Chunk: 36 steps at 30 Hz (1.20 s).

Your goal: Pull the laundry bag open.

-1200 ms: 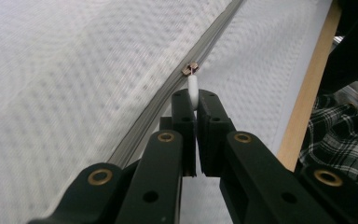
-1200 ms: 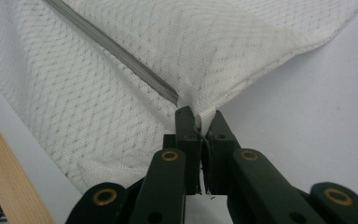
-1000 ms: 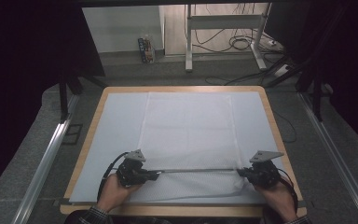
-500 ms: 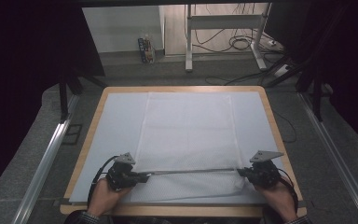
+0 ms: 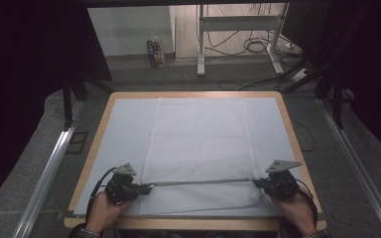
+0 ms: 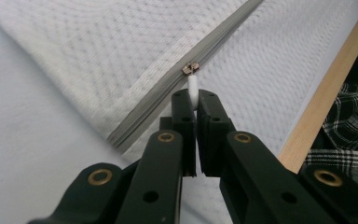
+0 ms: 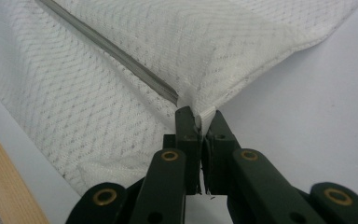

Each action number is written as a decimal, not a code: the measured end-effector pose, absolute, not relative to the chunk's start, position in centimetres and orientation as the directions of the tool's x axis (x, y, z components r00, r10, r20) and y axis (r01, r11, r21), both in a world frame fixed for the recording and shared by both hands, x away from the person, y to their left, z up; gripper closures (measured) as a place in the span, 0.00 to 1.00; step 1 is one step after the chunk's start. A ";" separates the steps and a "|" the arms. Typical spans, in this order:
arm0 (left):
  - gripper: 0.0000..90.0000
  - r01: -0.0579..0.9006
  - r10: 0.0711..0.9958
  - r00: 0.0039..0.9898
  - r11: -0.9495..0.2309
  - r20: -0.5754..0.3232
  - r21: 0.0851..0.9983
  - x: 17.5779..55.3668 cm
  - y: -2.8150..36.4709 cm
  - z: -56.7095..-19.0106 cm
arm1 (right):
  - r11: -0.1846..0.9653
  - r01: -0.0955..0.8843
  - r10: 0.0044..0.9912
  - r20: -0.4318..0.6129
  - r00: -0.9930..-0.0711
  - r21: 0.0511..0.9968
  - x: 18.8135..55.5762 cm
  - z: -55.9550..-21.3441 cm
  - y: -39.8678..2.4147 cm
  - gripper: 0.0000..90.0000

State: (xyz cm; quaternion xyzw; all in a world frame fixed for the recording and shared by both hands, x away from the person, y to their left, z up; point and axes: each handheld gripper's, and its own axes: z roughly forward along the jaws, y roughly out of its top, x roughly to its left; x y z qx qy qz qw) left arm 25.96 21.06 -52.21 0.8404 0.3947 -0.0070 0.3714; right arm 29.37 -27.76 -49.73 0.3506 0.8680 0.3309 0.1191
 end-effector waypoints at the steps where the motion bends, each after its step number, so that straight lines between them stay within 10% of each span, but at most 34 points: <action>1: 0.98 0.669 0.661 0.687 -0.413 -0.302 0.617 25.9 21.2 -52.2 | 0.535 0.530 0.687 0.026 -0.726 0.657 29.4 -49.7 -27.8 0.95; 36: 0.98 0.718 0.729 0.610 -0.343 -0.311 0.605 24.5 24.8 -52.4 | 0.552 0.545 0.688 0.026 -0.725 0.631 29.4 -50.0 -27.5 0.95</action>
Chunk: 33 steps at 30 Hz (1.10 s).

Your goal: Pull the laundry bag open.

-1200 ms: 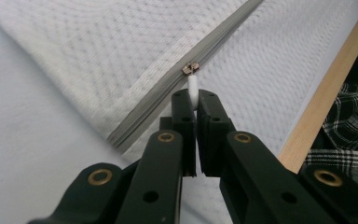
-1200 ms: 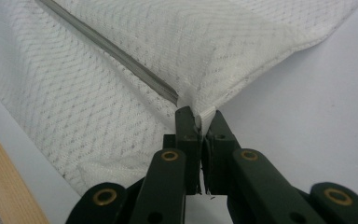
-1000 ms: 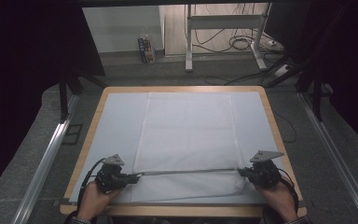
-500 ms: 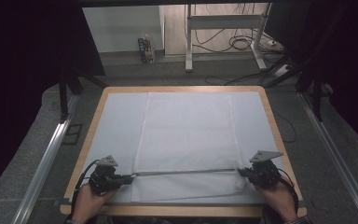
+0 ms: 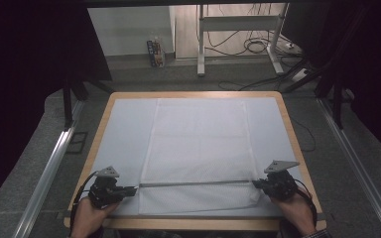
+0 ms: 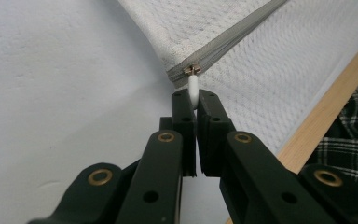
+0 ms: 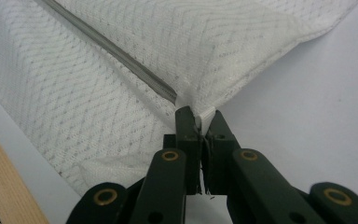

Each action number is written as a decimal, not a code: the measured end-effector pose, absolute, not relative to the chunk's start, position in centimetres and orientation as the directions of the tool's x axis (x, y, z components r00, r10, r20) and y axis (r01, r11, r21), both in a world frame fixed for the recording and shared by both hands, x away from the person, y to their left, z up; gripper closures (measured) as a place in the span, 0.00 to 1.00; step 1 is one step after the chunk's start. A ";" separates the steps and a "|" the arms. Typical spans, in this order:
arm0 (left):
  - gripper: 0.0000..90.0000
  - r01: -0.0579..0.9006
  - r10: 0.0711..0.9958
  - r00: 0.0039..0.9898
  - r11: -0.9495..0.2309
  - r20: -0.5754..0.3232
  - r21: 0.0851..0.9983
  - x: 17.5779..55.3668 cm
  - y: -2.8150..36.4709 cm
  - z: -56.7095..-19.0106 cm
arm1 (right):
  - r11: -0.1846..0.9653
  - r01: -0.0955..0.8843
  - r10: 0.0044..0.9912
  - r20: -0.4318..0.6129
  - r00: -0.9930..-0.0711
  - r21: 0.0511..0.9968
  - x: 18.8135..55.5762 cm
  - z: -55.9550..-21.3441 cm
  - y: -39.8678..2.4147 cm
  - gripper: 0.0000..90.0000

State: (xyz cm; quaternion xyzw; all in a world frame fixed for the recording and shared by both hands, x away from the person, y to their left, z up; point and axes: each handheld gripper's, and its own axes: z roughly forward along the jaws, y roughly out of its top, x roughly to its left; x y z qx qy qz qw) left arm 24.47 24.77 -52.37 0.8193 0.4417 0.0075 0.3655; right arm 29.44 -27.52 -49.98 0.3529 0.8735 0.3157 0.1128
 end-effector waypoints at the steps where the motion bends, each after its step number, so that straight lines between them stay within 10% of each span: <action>1: 0.98 0.722 0.744 0.601 -0.350 -0.291 0.596 24.5 24.7 -52.4 | 0.550 0.552 0.690 0.031 -0.723 0.627 29.5 -50.0 -27.5 0.95; 19: 0.95 0.700 0.763 0.614 -0.407 -0.203 0.587 24.7 23.7 -52.7 | 0.572 0.543 0.682 0.011 -0.731 0.615 29.1 -50.2 -27.4 0.78; 33: 0.21 0.637 0.798 0.595 -0.396 -0.095 0.662 24.8 22.2 -52.7 | 0.568 0.476 0.673 -0.046 -0.738 0.671 29.2 -50.0 -27.0 0.21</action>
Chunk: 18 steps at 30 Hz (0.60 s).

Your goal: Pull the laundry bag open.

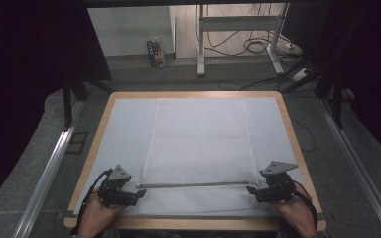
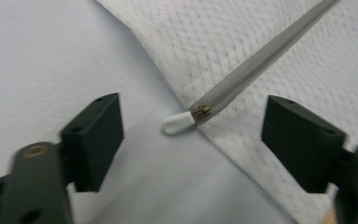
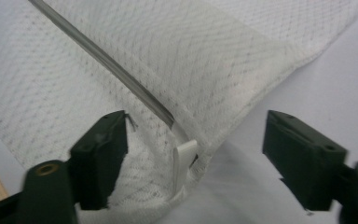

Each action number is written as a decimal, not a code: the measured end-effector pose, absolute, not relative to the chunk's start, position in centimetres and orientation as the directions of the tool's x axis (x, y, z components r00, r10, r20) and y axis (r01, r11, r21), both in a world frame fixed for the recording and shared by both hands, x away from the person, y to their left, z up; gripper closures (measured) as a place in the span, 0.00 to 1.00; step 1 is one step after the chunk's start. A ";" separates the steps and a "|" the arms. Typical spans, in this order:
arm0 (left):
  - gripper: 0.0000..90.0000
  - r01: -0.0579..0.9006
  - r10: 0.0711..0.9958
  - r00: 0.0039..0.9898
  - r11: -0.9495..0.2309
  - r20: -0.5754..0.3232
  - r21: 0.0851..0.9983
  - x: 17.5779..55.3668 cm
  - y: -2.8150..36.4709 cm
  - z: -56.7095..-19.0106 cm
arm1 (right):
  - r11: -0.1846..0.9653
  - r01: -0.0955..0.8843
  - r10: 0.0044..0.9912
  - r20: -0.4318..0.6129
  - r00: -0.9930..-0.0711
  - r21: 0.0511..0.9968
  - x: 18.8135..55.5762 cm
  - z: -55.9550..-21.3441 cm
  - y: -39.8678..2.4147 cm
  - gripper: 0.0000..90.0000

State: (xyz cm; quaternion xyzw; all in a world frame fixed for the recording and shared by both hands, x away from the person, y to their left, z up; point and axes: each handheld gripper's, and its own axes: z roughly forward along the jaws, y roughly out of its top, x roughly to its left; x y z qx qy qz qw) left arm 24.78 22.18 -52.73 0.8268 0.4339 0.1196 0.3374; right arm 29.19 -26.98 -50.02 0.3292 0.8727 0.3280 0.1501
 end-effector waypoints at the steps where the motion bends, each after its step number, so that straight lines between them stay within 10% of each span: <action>1: 0.19 0.633 0.799 0.594 -0.392 -0.094 0.668 24.7 22.2 -52.6 | 0.560 0.477 0.675 -0.039 -0.737 0.677 29.2 -50.0 -27.0 0.19; 18: 0.00 0.588 0.839 0.542 -0.346 -0.039 0.731 22.0 23.3 -51.5 | 0.506 0.453 0.667 -0.001 -0.745 0.734 27.5 -49.1 -27.7 0.00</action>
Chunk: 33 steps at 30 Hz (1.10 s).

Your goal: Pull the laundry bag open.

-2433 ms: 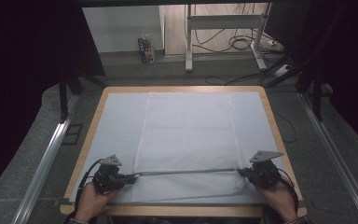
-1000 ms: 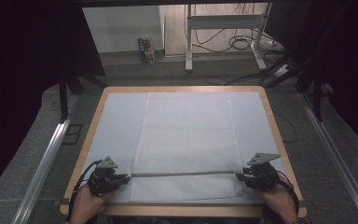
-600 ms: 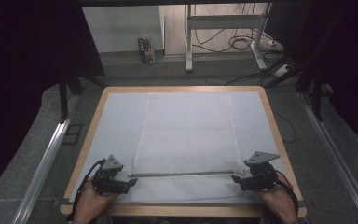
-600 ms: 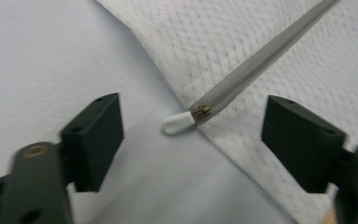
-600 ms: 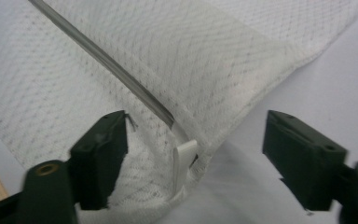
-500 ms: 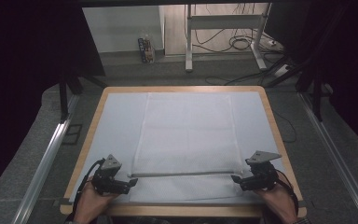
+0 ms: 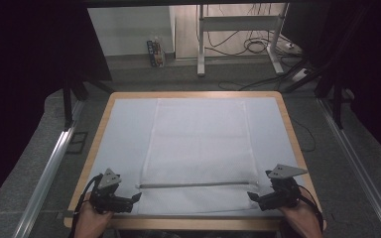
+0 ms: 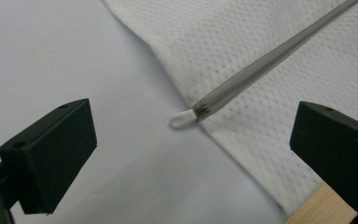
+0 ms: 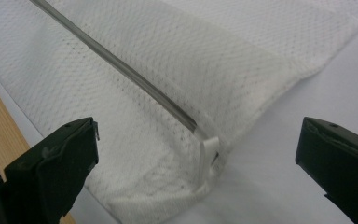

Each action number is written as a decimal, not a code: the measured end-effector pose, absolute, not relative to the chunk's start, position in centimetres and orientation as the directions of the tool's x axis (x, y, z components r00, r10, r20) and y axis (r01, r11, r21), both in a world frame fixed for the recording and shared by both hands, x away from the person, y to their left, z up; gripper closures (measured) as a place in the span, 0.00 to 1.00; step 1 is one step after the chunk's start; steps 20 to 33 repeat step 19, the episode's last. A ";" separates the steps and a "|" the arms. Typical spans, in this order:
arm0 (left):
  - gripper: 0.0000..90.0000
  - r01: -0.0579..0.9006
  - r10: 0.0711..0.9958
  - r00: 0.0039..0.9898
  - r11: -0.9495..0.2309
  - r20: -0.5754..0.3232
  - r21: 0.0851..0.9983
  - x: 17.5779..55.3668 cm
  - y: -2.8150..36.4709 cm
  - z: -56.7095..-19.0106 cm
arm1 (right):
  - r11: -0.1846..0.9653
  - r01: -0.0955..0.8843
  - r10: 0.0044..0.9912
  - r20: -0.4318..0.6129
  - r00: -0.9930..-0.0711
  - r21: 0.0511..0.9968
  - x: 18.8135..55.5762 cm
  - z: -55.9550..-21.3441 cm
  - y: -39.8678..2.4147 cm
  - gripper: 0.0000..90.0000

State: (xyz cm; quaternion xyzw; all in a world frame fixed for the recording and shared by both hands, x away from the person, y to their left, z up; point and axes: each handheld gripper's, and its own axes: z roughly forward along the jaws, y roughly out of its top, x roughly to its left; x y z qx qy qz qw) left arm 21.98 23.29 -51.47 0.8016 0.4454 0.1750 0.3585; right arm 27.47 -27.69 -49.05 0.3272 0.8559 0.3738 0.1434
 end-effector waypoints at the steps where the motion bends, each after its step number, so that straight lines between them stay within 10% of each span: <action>1: 0.00 0.585 0.844 0.535 -0.343 -0.032 0.735 21.8 23.5 -51.5 | 0.505 0.455 0.670 -0.001 -0.742 0.733 27.3 -49.1 -27.9 0.00; 33: 0.02 0.609 0.871 0.492 -0.342 -0.002 0.715 21.3 24.2 -52.6 | 0.505 0.486 0.702 -0.012 -0.712 0.714 26.4 -49.9 -28.8 0.00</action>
